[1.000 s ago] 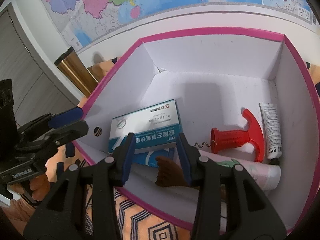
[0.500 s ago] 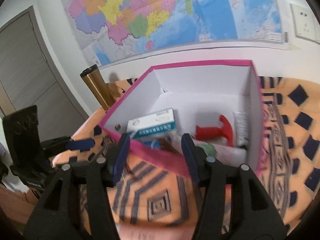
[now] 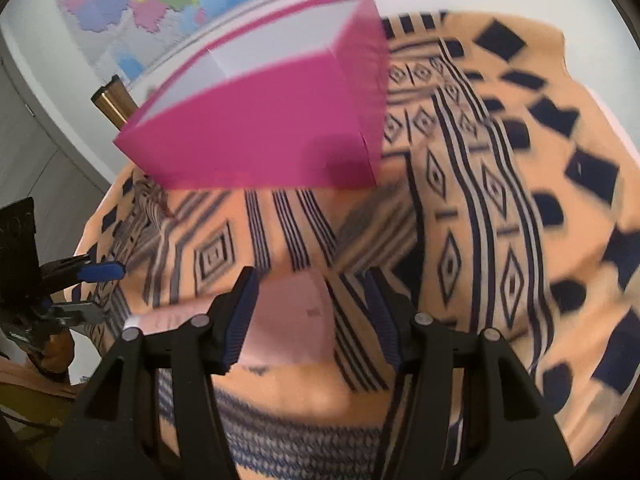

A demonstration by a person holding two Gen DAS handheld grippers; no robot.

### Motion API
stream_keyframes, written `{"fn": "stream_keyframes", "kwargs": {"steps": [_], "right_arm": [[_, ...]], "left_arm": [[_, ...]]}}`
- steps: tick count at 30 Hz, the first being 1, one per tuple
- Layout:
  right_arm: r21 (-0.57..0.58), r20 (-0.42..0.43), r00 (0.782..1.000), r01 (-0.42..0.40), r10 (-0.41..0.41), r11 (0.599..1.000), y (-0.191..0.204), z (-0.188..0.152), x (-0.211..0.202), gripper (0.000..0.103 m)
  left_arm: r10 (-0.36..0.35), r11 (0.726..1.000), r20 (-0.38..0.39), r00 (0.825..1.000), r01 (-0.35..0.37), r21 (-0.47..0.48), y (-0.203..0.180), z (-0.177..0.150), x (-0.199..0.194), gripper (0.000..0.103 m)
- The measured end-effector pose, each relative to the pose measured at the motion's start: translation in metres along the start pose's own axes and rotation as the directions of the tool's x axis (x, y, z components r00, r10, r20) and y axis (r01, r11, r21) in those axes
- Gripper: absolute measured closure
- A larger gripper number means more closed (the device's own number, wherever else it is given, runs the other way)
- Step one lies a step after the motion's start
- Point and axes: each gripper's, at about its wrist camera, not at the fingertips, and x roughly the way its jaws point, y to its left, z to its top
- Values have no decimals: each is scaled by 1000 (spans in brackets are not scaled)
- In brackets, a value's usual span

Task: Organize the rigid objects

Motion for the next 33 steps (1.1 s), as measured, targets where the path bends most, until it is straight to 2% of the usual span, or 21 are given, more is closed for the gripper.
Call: {"fn": "stream_keyframes", "kwargs": {"steps": [7,10,17,20,33], "right_arm": [[-4,6,1000,-28,28,1000,4,-11,1,46],[-3,8,999,-33,33,999,5,-12,2,46],[-8,6,999,-50,50,999,9,-14,3,46],[-13,5,998,-60,60,998,12,-17,3,46],[16,44,996,-78,77,997,18,-18,-1,43]], "left_arm": [[-25,1000,-46,999,25,-3,-13,-15,2,39],[-33,999,-47,998,32,-14,-14,-18,3,43],[-57,998,-75,996,57,-2,-21,-16,12,61],[-55,998,-88,995,56,8,-23,-12,19,63],[51,998,-67,996,-52,-19,4,13,34,63]]}}
